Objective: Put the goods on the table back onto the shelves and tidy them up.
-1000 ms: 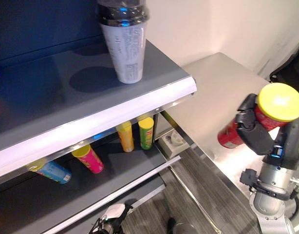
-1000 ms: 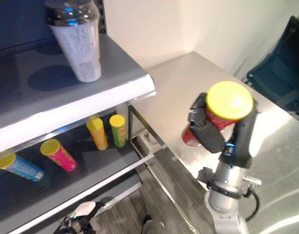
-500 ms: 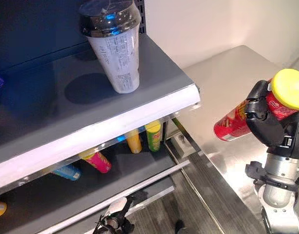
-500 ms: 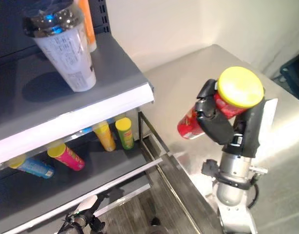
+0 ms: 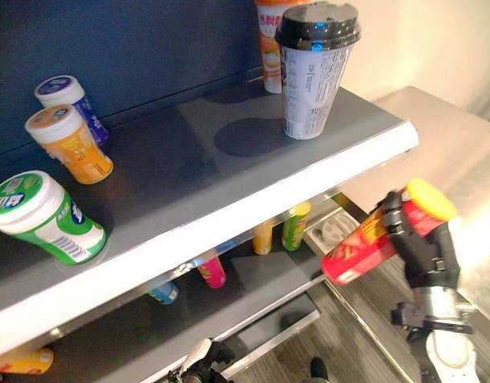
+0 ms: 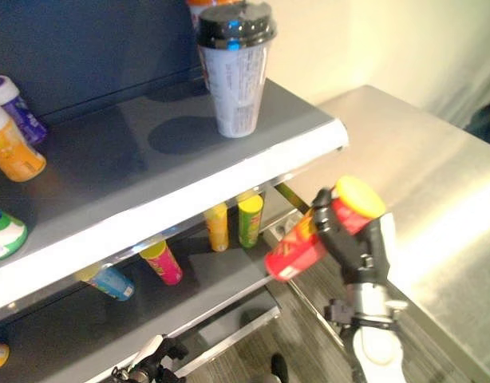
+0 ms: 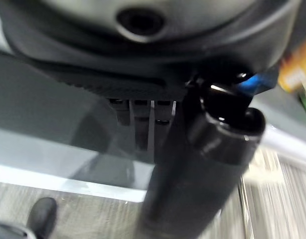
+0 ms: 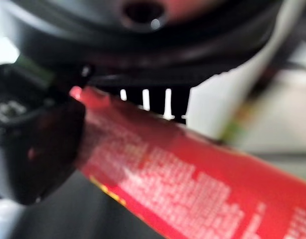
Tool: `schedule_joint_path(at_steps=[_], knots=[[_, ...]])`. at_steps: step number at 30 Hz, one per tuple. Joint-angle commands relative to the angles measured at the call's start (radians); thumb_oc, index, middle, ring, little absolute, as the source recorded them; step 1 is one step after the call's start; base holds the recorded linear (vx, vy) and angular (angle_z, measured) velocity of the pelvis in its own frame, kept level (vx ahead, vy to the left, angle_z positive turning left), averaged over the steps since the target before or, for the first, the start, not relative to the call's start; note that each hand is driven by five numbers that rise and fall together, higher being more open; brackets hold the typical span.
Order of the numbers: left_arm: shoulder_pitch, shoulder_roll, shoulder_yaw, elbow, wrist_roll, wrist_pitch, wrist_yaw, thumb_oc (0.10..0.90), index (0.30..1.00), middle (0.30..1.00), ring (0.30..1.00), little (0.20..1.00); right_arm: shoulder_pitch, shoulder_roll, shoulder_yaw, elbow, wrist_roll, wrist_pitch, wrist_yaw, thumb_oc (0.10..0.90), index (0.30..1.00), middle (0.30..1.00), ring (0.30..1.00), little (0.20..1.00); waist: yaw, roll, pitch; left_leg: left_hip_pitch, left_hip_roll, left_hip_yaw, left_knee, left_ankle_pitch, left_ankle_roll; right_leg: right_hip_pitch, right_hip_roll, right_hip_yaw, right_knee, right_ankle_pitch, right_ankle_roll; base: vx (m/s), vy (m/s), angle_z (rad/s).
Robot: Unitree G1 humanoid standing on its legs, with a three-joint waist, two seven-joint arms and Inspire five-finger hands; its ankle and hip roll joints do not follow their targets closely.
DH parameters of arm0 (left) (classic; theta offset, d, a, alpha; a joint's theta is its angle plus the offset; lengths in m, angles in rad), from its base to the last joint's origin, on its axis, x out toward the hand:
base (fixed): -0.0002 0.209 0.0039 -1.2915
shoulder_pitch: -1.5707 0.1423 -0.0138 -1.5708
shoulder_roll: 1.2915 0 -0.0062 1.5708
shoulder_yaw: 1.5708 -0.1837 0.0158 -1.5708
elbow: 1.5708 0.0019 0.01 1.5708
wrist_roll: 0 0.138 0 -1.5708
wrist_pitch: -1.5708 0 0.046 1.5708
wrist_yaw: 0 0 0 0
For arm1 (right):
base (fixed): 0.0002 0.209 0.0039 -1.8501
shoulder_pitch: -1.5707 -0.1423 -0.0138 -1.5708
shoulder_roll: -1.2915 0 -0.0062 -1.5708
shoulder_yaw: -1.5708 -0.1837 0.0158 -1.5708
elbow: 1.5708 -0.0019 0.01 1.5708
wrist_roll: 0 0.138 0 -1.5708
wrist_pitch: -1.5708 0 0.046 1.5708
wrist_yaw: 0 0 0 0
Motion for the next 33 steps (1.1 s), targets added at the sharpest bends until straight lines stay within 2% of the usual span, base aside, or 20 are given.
schedule_joint_path(at_steps=[1,5,11,13,14,16,17,21,23,25,26,27,28,29,30,31,32,33], knots=[[-0.007,0.073,0.091,0.101,-0.055,0.054,0.066,0.8,0.9,0.9,0.9,0.9,-0.059,-0.083,-0.089,-0.165,0.034,-0.077,0.003,0.4,0.3,0.3,0.3,0.3,0.01,-0.011,-0.009,0.031,0.064,0.047,0.007,-0.003,-0.046,0.029,0.094,0.001,0.016,-0.023,-0.053,0.03,-0.042,-0.04],[-0.008,0.079,0.06,0.076,-0.043,0.049,0.062,0.8,0.9,0.9,0.9,0.9,-0.05,-0.084,-0.096,-0.17,0.013,-0.076,-0.004,0.4,0.3,0.3,0.3,0.3,0.006,-0.012,-0.009,0.038,0.06,0.049,0.007,-0.016,-0.041,0.032,0.093,0.006,0.019,-0.026,-0.05,0.03,-0.011,-0.04],[0.005,0.076,0.017,0.053,-0.022,0.041,0.049,0.8,0.9,0.9,0.9,0.9,-0.028,-0.068,-0.168,-0.209,-0.063,-0.081,-0.04,0.4,0.3,0.3,0.3,0.3,-0.038,-0.013,-0.004,0.061,0.035,0.065,0.007,-0.055,-0.015,0.011,0.083,0.047,0.053,-0.022,-0.035,0.03,0.068,-0.02],[-0.001,0.081,0.006,0.049,-0.015,0.043,0.04,0.8,0.9,0.9,0.9,0.9,-0.022,-0.058,-0.177,-0.228,-0.087,-0.079,-0.039,0.4,0.3,0.3,0.3,0.3,-0.062,-0.016,0.018,0.062,0.022,0.087,0.007,-0.065,-0.001,-0.043,0.077,0.065,0.119,-0.001,-0.024,-0.05,0.096,-0.14],[-0.002,0.082,0.006,0.049,-0.015,0.043,0.04,0.8,0.9,0.9,0.9,0.9,-0.022,-0.058,-0.177,-0.228,-0.087,-0.079,-0.04,0.4,0.3,0.3,0.3,0.3,-0.061,-0.016,0.017,0.062,0.022,0.089,0.007,-0.065,0.0,-0.046,0.077,0.067,0.122,-0.002,-0.023,-0.07,0.048,-0.33],[-0.009,0.099,-0.001,0.036,-0.008,0.043,0.039,0.8,0.9,0.9,0.9,0.9,-0.034,-0.049,-0.167,-0.238,-0.096,-0.08,-0.041,0.4,0.3,0.3,0.3,0.3,-0.077,-0.024,0.043,0.057,0.018,0.11,0.007,-0.065,0.007,-0.107,0.072,0.088,0.191,0.041,-0.002,-0.11,0.074,-0.5],[-0.021,0.116,-0.007,0.026,-0.008,0.045,0.044,0.8,0.9,0.9,0.9,0.9,-0.06,-0.042,-0.138,-0.237,-0.096,-0.08,-0.046,0.4,0.3,0.3,0.3,0.3,-0.076,-0.017,0.056,0.058,0.025,0.113,0.007,-0.076,0.005,-0.122,0.074,0.086,0.24,0.01,0.015,-0.17,0.074,-0.72],[-0.038,0.15,-0.023,-0.007,-0.01,0.049,0.042,0.8,0.9,0.9,0.9,0.9,-0.089,-0.058,-0.073,-0.24,-0.108,-0.071,-0.027,0.4,0.3,0.3,0.3,0.3,-0.045,-0.012,0.061,0.016,0.054,0.12,0.007,-0.047,0.026,-0.088,0.059,0.057,0.457,-0.083,-0.02,-0.23,0.015,-0.53],[-0.033,0.155,-0.025,-0.013,-0.01,0.049,0.036,0.8,0.9,0.9,0.9,0.9,-0.09,-0.061,-0.055,-0.224,-0.108,-0.062,-0.016,0.4,0.3,0.3,0.3,0.3,-0.034,-0.018,0.05,0.004,0.052,0.119,0.007,-0.043,0.029,-0.073,0.054,0.061,0.492,-0.089,-0.022,-0.15,-0.039,0.01],[-0.021,0.161,-0.034,-0.019,-0.014,0.047,0.021,0.8,0.9,0.9,0.9,0.9,-0.088,-0.052,-0.015,-0.201,-0.086,-0.049,0.008,0.4,0.3,0.3,0.3,0.3,0.002,-0.033,0.024,-0.042,0.053,0.107,0.007,-0.02,0.029,-0.014,0.051,0.067,0.512,-0.073,-0.015,-0.25,-0.13,-0.05],[-0.019,0.163,-0.03,-0.019,-0.022,0.05,0.016,0.8,0.9,0.9,0.9,0.9,-0.09,-0.045,0.018,-0.187,-0.067,-0.036,0.022,0.4,0.3,0.3,0.3,0.3,0.028,-0.05,0.009,-0.072,0.056,0.098,0.007,0.0,0.027,0.029,0.054,0.081,0.5,-0.056,-0.009,-0.43,-0.323,0.27],[-0.022,0.174,-0.025,-0.016,-0.03,0.056,0.011,0.8,0.9,0.9,0.9,0.9,-0.104,-0.038,0.073,-0.174,-0.019,-0.023,0.043,0.4,0.3,0.3,0.3,0.3,0.08,-0.084,-0.009,-0.14,0.067,0.085,0.007,0.042,0.017,0.105,0.064,0.105,0.418,-0.045,-0.003,-0.48,-0.406,0.35],[-0.032,0.187,-0.029,-0.026,-0.035,0.06,0.006,0.8,0.9,0.9,0.9,0.9,-0.103,-0.033,0.11,-0.178,0.017,-0.008,0.064,0.4,0.3,0.3,0.3,0.3,0.107,-0.108,-0.007,-0.172,0.088,0.074,0.009,0.081,0.003,0.127,0.087,0.113,0.361,-0.1,-0.023,-0.5,-0.438,0.24],[-0.04,0.197,-0.021,-0.029,-0.036,0.063,0.009,0.8,0.9,0.9,0.9,0.9,-0.097,-0.04,0.137,-0.176,0.044,0.007,0.08,0.4,0.3,0.3,0.3,0.3,0.128,-0.12,-0.007,-0.204,0.116,0.066,0.014,0.112,-0.015,0.152,0.117,0.119,0.288,-0.178,-0.035,-0.3,-0.271,0.21],[-0.04,0.199,-0.019,-0.029,-0.036,0.063,0.009,0.8,0.9,0.9,0.9,0.9,-0.099,-0.039,0.139,-0.175,0.045,0.006,0.082,0.4,0.3,0.3,0.3,0.3,0.129,-0.113,-0.006,-0.209,0.13,0.081,0.01,0.135,-0.009,0.147,0.131,0.115,0.28,-0.164,-0.044,-0.4,-0.361,0.18],[-0.044,0.213,0.002,-0.032,-0.038,0.073,0.023,0.8,0.9,0.9,0.9,0.9,-0.102,-0.059,0.192,-0.197,0.056,0.021,0.093,0.4,0.3,0.3,0.3,0.3,0.162,-0.129,0.006,-0.242,0.186,0.057,0.02,0.157,-0.048,0.17,0.163,0.093,0.207,-0.255,-0.069,-0.28,-0.256,0.17],[-0.044,0.213,0.003,-0.032,-0.038,0.073,0.023,0.8,0.9,0.9,0.9,0.9,-0.104,-0.059,0.193,-0.197,0.056,0.021,0.093,0.4,0.3,0.3,0.3,0.3,0.162,-0.127,0.007,-0.243,0.189,0.056,0.02,0.159,-0.05,0.169,0.167,0.093,0.207,-0.255,-0.071,-0.43,-0.388,0.01],[-0.039,0.22,0.011,-0.037,-0.04,0.078,0.024,0.8,0.9,0.9,0.9,0.9,-0.099,-0.061,0.214,-0.215,0.07,0.023,0.101,0.4,0.3,0.3,0.3,0.3,0.172,-0.123,0.024,-0.263,0.239,0.053,0.023,0.186,-0.07,0.169,0.205,0.087,0.175,-0.27,-0.084,-0.33,-0.287,0.0]])
